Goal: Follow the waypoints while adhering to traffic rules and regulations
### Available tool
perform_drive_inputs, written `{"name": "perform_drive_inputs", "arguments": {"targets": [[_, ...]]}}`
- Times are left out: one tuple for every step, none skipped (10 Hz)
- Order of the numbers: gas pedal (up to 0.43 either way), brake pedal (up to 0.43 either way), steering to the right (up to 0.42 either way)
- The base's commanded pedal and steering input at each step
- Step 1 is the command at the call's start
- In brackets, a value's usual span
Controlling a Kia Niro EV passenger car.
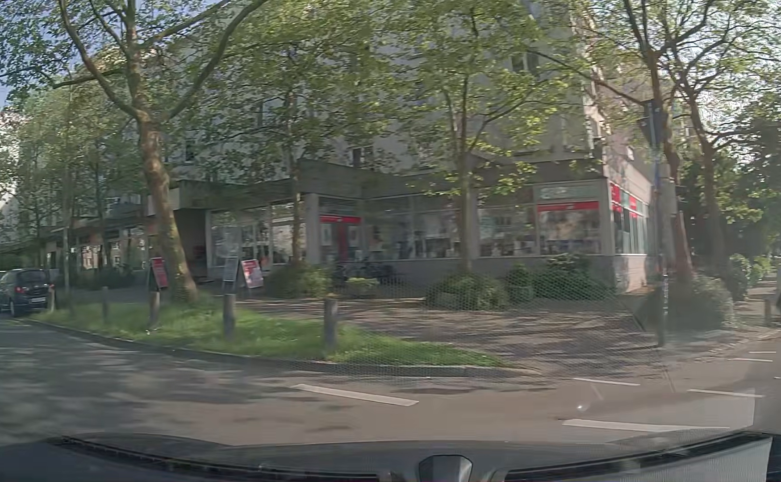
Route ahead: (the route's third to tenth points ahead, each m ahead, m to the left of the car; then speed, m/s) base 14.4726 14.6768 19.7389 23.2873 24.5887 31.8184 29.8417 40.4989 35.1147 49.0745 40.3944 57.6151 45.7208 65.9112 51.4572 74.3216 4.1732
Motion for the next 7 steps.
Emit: {"name": "perform_drive_inputs", "arguments": {"targets": [[0.138,0.0,-0.626],[0.138,0.0,-0.606],[0.15,0.0,-0.587],[0.169,0.0,-0.557],[0.169,0.0,-0.534],[0.177,0.0,-0.505],[0.177,0.0,-0.471]]}}
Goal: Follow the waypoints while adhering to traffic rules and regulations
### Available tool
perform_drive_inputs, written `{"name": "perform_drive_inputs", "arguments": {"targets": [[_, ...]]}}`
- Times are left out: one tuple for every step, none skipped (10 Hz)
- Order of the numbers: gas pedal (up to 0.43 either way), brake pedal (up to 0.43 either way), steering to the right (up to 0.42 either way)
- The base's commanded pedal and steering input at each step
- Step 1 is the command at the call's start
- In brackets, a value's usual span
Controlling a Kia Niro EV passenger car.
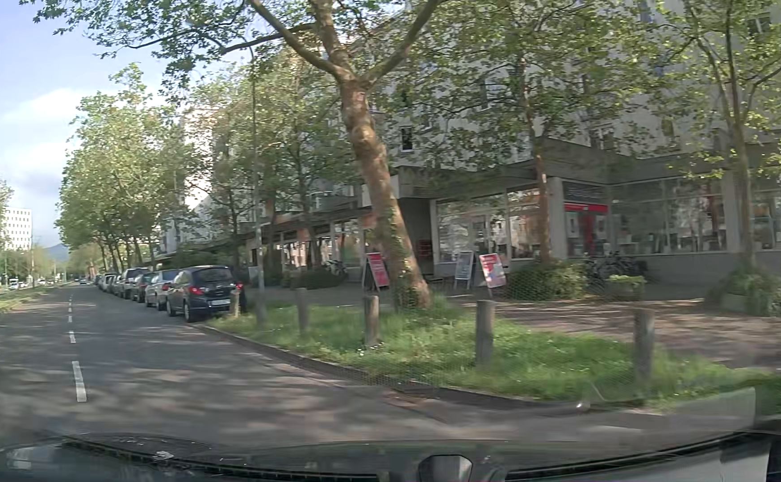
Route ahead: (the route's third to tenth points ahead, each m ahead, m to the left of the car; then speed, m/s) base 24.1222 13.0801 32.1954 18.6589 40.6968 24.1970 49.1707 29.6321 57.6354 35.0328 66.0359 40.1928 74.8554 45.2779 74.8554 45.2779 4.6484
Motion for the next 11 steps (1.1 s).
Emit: {"name": "perform_drive_inputs", "arguments": {"targets": [[0.177,0.0,-0.439],[0.177,0.0,-0.405],[0.177,0.0,-0.375],[0.189,0.0,-0.347],[0.189,0.0,-0.315],[0.189,0.0,-0.293],[0.189,0.0,-0.27],[0.197,0.0,-0.249],[0.197,0.0,-0.233],[0.197,0.0,-0.212],[0.197,0.0,-0.193]]}}
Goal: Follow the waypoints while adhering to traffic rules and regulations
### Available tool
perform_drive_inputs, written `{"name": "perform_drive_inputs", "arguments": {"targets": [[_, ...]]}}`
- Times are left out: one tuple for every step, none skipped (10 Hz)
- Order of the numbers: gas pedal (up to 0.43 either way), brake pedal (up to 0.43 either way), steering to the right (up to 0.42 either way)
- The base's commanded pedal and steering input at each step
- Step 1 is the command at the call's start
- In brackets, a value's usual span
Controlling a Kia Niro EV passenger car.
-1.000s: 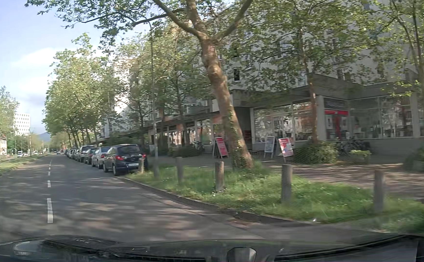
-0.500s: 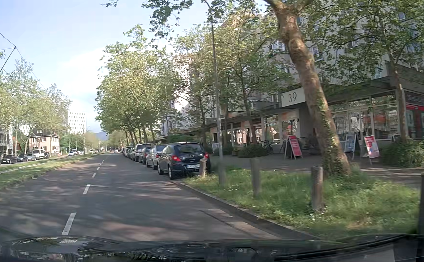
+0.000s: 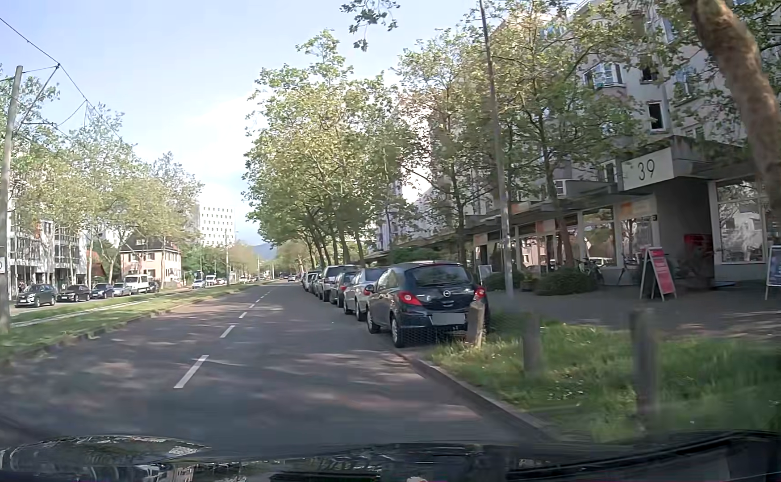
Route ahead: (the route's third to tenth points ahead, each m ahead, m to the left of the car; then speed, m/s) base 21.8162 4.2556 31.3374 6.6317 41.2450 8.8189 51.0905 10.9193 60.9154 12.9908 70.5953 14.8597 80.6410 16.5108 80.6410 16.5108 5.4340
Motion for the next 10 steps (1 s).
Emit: {"name": "perform_drive_inputs", "arguments": {"targets": [[0.197,0.0,-0.171],[0.197,0.0,-0.157],[0.209,0.0,-0.155],[0.209,0.0,-0.157],[0.209,0.0,-0.158],[0.209,0.0,-0.158],[0.209,0.0,-0.152],[0.209,0.0,-0.138],[0.209,0.0,-0.116],[0.209,0.0,-0.094]]}}
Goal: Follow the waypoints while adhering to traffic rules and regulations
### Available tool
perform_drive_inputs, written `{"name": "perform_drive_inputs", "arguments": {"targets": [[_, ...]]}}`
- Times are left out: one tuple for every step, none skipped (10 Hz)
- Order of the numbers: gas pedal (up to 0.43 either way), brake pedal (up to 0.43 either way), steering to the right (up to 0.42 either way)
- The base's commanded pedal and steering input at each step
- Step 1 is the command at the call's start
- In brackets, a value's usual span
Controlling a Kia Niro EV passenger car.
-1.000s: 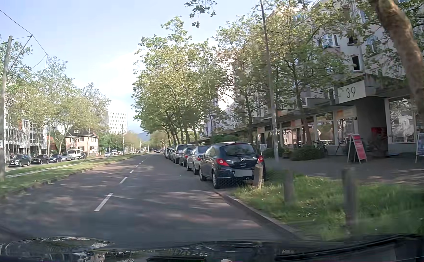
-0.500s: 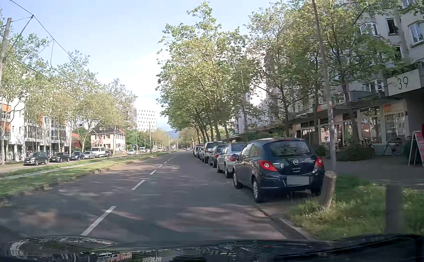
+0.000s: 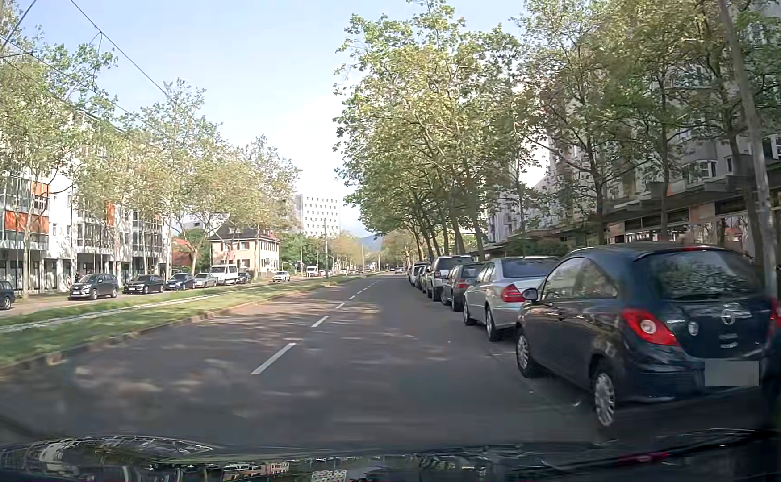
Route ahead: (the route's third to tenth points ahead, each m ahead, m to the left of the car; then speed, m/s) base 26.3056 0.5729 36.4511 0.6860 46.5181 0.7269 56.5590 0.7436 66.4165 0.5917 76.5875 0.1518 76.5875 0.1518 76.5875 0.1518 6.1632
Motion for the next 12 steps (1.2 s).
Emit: {"name": "perform_drive_inputs", "arguments": {"targets": [[0.209,0.0,-0.082],[0.209,0.0,-0.069],[0.209,0.0,-0.049],[0.209,0.0,-0.036],[0.209,0.0,-0.025],[0.197,0.0,-0.023],[0.197,0.0,-0.021],[0.197,0.0,-0.019],[0.189,0.0,-0.012],[0.177,0.0,0.0],[0.169,0.0,0.005],[0.15,0.0,0.006]]}}
